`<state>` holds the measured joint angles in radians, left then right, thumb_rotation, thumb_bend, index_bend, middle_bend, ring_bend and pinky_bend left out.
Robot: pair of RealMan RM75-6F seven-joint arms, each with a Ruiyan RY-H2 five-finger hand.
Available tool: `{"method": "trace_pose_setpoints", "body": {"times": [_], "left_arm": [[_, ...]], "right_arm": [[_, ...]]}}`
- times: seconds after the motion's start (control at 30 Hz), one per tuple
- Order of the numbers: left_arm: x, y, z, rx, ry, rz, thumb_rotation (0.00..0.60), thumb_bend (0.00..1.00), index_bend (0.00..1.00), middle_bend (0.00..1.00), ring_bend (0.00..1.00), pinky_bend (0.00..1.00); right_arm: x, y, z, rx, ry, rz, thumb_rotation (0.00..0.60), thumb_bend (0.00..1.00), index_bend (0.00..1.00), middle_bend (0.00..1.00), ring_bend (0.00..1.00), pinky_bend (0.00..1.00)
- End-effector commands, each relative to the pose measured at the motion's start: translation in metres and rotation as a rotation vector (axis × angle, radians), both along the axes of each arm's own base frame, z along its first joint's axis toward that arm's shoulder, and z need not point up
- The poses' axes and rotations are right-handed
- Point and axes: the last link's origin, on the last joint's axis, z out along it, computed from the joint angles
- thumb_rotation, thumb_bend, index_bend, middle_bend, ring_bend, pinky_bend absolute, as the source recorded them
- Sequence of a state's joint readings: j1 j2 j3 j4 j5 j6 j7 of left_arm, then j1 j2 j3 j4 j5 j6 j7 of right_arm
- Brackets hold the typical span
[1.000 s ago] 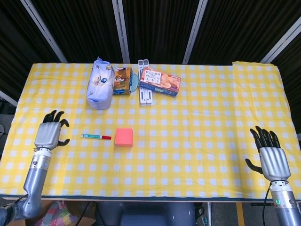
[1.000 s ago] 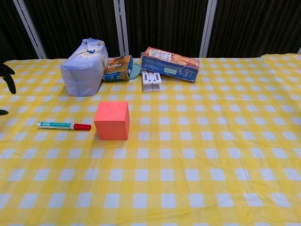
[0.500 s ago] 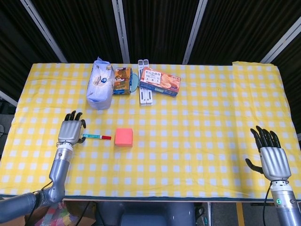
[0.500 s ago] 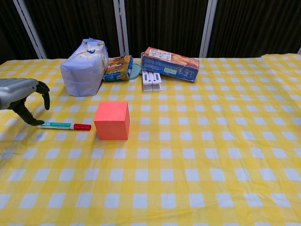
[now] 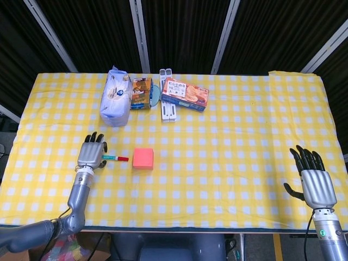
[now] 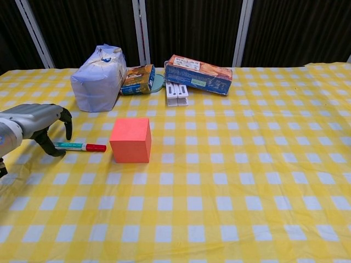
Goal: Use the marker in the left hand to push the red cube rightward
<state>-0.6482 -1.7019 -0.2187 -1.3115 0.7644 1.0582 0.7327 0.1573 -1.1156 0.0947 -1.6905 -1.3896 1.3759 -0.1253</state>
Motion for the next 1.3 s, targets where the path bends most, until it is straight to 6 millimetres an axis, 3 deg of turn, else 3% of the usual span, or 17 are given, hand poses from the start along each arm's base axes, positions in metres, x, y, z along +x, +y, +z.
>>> {"method": "trace_pose_setpoints", "body": {"times": [0.03, 0.2, 0.67, 1.3], "left_arm": [[0.000, 0.000, -0.003, -0.004, 0.006, 0.004, 0.600, 0.41, 0.53, 0.13, 0.00, 0.10], [0.000, 0.000, -0.001, 0.005, 0.001, 0.006, 0.600, 0.49, 0.59, 0.16, 0.00, 0.10], [0.019, -0.004, 0.006, 0.002, -0.078, 0.020, 0.600, 0.49, 0.59, 0.16, 0.00, 0.10], [0.092, 0.000, -0.041, -0.068, -0.120, -0.037, 0.600, 0.49, 0.59, 0.16, 0.00, 0.10]], "right_arm": [[0.000, 0.000, 0.000, 0.000, -0.002, -0.001, 0.600, 0.30, 0.00, 0.00, 0.00, 0.00], [0.000, 0.000, 0.000, 0.000, -0.004, -0.001, 0.600, 0.30, 0.00, 0.00, 0.00, 0.00], [0.000, 0.000, 0.000, -0.003, -0.006, 0.002, 0.600, 0.30, 0.00, 0.00, 0.00, 0.00], [0.000, 0.000, 0.002, -0.002, -0.019, 0.001, 0.600, 0.30, 0.00, 0.00, 0.00, 0.00]]}}
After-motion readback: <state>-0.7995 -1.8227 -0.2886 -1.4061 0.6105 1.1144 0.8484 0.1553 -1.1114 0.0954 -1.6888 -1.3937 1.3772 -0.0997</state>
